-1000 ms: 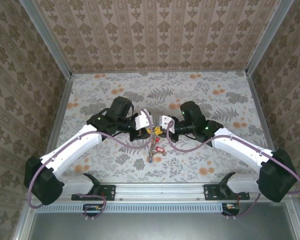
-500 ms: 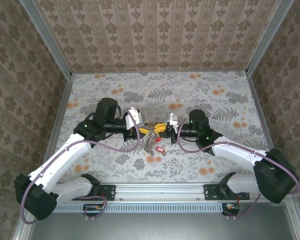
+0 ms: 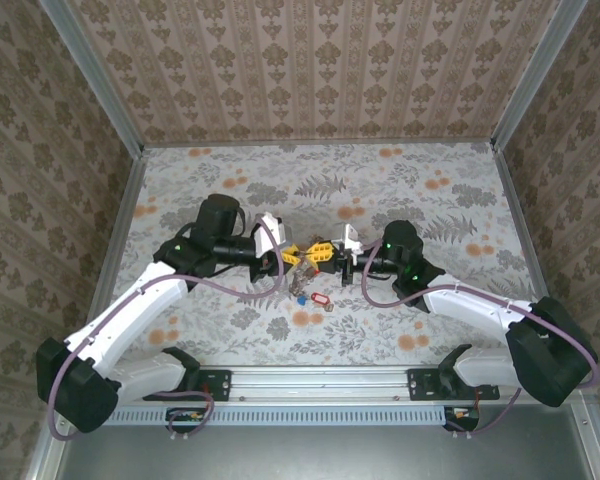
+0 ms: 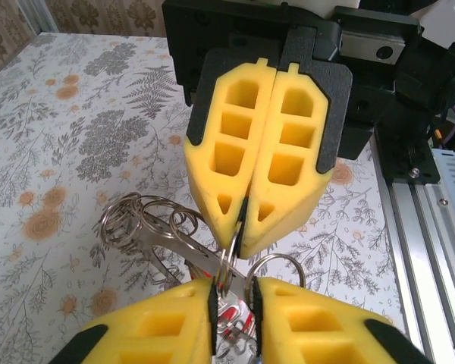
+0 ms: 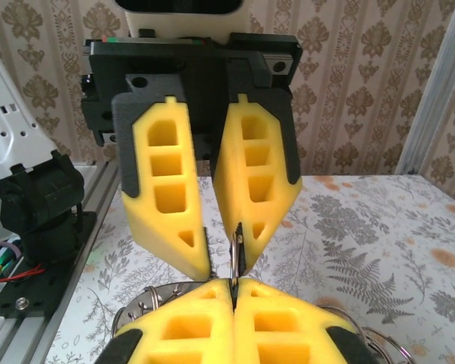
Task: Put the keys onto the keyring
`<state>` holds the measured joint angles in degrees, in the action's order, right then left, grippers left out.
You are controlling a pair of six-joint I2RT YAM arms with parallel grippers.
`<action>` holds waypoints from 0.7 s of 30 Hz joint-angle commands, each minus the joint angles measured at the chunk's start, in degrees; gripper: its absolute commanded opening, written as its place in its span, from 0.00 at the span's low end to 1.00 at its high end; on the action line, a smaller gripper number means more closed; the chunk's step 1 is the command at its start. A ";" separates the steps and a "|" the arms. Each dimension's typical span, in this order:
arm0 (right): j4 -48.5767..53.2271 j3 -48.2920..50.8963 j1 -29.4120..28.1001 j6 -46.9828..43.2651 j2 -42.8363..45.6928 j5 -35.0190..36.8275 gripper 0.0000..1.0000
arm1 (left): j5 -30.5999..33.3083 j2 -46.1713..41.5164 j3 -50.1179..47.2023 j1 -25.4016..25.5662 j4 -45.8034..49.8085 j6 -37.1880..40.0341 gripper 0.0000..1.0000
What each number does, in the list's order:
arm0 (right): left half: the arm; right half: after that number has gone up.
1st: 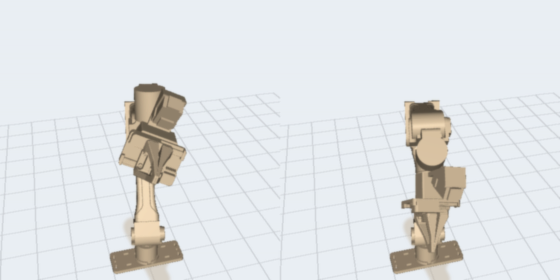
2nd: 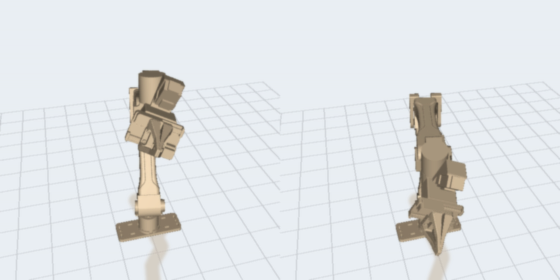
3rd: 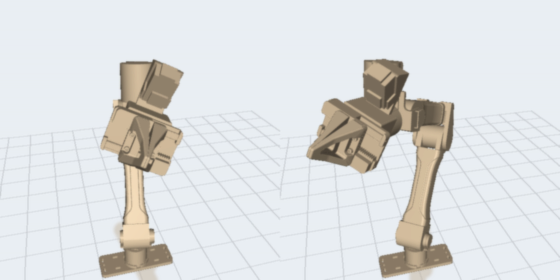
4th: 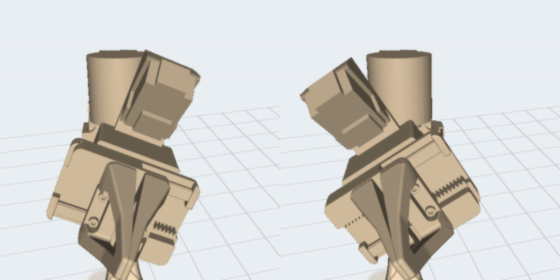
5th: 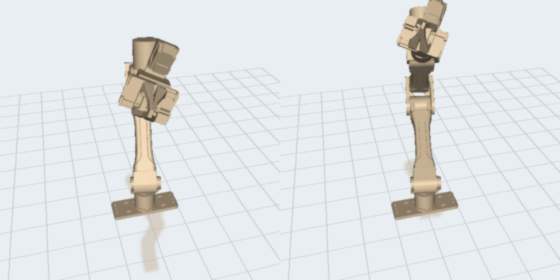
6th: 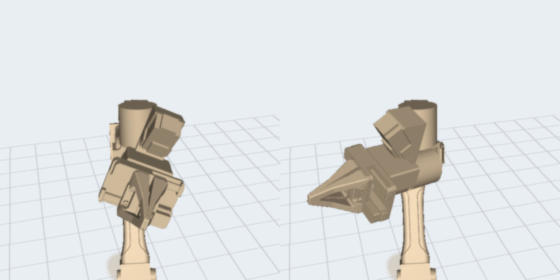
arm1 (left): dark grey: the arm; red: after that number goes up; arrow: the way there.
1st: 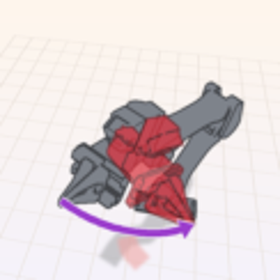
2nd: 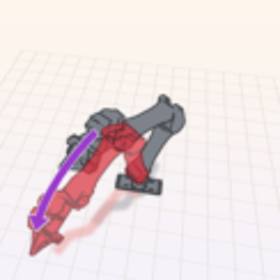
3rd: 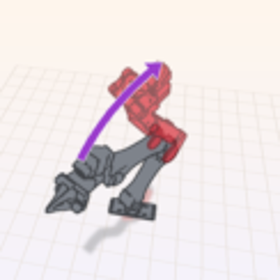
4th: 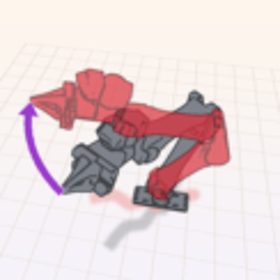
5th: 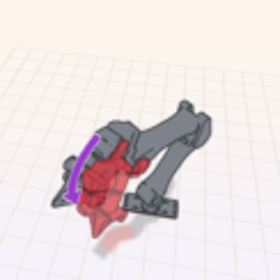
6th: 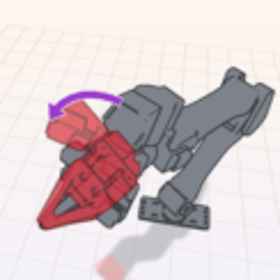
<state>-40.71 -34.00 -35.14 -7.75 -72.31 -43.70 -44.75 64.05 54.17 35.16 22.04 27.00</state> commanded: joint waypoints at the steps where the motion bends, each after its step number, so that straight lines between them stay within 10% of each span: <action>1: -3.60 -0.28 -0.54 -1.93 1.66 -2.48 0.00 | -2.25 0.13 2.03 0.17 -0.71 0.15 0.18; 12: 4.03 -0.86 -1.08 -7.34 3.16 -1.09 0.00 | 0.56 -1.20 2.25 0.34 0.03 1.07 0.00; 21: 31.64 -7.90 -1.08 -22.14 5.38 7.02 0.22 | 13.56 -1.96 4.55 2.89 5.94 5.09 0.00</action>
<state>-18.94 -39.51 -35.90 -23.53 -68.25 -39.51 -36.56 63.24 55.44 37.47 25.80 29.47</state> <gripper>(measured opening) 0.206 0.047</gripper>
